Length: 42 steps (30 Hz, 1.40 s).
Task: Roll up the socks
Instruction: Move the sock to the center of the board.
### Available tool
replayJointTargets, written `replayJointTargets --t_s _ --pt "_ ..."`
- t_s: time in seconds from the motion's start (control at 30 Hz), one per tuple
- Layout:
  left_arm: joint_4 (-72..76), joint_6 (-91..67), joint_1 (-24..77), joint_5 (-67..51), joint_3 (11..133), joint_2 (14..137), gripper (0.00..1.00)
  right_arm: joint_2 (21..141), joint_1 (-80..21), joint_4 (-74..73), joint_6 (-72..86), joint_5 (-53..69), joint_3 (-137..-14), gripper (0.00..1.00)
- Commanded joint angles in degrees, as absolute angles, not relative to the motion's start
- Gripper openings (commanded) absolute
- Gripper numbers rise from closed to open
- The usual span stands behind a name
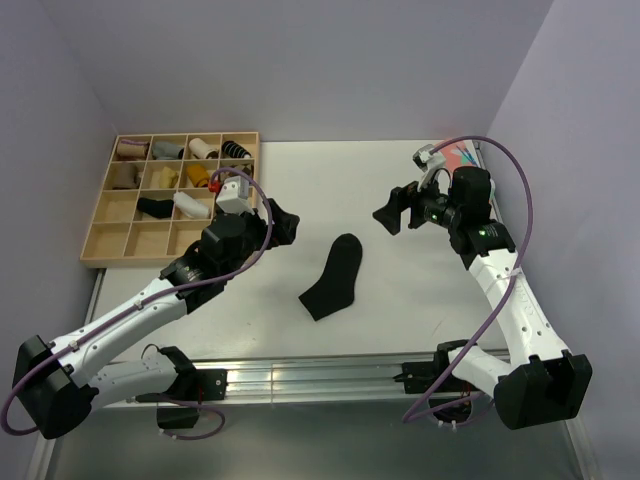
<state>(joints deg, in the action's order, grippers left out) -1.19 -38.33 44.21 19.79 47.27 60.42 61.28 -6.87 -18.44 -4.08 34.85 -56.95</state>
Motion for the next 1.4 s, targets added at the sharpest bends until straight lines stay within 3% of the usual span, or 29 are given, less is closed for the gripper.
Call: replayJointTargets --t_s 0.0,0.4,0.53,0.83,1.37 --pt "0.3 -37.2 44.0 20.7 47.3 59.0 1.00 60.0 -7.2 -15.7 -3.8 33.8 -56.5 1.00" --pt "0.2 -37.3 44.0 21.4 47.0 58.5 1.00 60.4 -9.9 -18.2 -7.4 27.7 -57.5 0.98" --pt "-1.8 -38.2 44.0 23.5 46.7 58.0 0.99 63.4 -21.3 -22.2 -10.5 18.5 -58.4 0.93" --pt "-7.5 -43.1 43.9 29.6 42.6 53.2 1.00 75.1 -37.9 -25.2 -10.5 10.7 -57.5 0.67" --pt "-15.7 -51.4 43.3 34.5 37.0 40.6 0.99 87.6 -55.1 -26.4 -6.0 7.7 -56.1 0.48"
